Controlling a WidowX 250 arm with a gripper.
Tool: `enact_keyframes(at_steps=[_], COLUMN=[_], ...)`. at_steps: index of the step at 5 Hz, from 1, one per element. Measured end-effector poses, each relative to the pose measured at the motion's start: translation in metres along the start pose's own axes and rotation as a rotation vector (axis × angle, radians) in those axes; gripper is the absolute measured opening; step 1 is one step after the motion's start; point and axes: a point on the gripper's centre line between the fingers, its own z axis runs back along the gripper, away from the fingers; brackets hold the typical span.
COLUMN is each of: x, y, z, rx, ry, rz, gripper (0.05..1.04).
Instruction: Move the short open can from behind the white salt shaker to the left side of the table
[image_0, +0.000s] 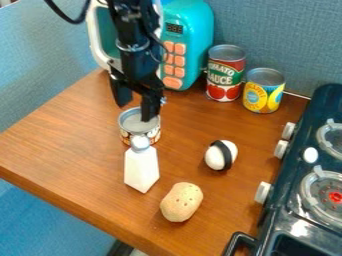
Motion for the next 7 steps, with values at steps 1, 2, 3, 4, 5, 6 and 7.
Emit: enact_keyframes(at_steps=[1,2,3,4,5,6,7], x=[0.006,0.008,0.009,0.009,0.008,0.007,-0.008], y=[-0.006,-0.01,-0.017,-0.012,-0.003,0.008,0.041], z=[-0.011,-0.019,-0.029,-0.034,-0.038,-0.039,-0.038], rx=[-0.011,-0.022,-0.004,0.042,0.09,0.116,0.147], ry=[0.019,0.043,0.085,0.123,0.142,0.192,0.231], rz=[0.019,0.049,0.042,0.058,0.072,0.095,0.155], gripper=[1.004,1.004,1.004,1.004,1.004,1.004,1.004])
